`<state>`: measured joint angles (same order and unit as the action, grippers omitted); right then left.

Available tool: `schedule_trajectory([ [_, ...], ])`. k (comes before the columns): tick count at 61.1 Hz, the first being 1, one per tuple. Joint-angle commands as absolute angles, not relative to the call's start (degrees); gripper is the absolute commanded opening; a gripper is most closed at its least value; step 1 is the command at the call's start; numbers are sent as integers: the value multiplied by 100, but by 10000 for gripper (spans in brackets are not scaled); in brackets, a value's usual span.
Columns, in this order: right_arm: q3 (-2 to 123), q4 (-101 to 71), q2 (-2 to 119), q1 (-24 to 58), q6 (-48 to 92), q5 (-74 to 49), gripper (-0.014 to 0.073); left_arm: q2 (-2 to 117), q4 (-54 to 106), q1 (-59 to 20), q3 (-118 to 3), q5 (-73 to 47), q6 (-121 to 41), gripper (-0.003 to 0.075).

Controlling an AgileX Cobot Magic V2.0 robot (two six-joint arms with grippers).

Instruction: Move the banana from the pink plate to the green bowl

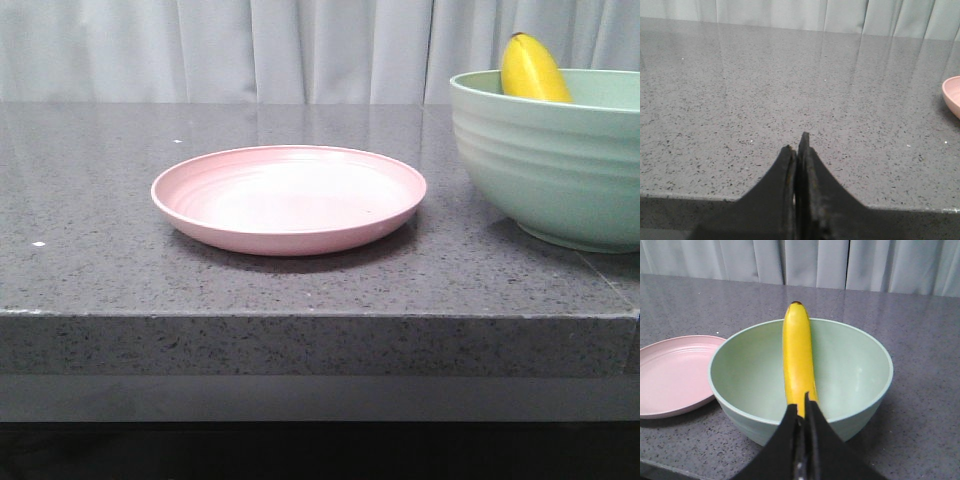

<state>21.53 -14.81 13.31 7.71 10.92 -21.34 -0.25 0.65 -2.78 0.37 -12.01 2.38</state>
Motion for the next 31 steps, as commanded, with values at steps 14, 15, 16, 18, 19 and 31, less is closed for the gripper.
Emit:
schedule_trajectory([
  [14, 1230, -1181, 908, 397, 411, -842, -60, -138, 102, -264, 65, -699, 249, -20],
  [15, 1139, -1139, 845, 365, 333, -804, -60, -138, 102, -264, 65, -699, 249, -20],
  [16, 1047, -1104, 781, 333, 263, -781, -60, -138, 102, -264, 65, -699, 249, -20],
  [18, 821, -1032, 607, 259, 107, -748, -60, -138, 102, -264, 65, -699, 249, -20],
  [19, 735, -1011, 535, 231, 32, -742, -60, -138, 102, -264, 65, -699, 249, -20],
  [31, -93, -990, -197, 23, 0, -635, -60, -138, 102, -264, 65, -699, 249, -20],
])
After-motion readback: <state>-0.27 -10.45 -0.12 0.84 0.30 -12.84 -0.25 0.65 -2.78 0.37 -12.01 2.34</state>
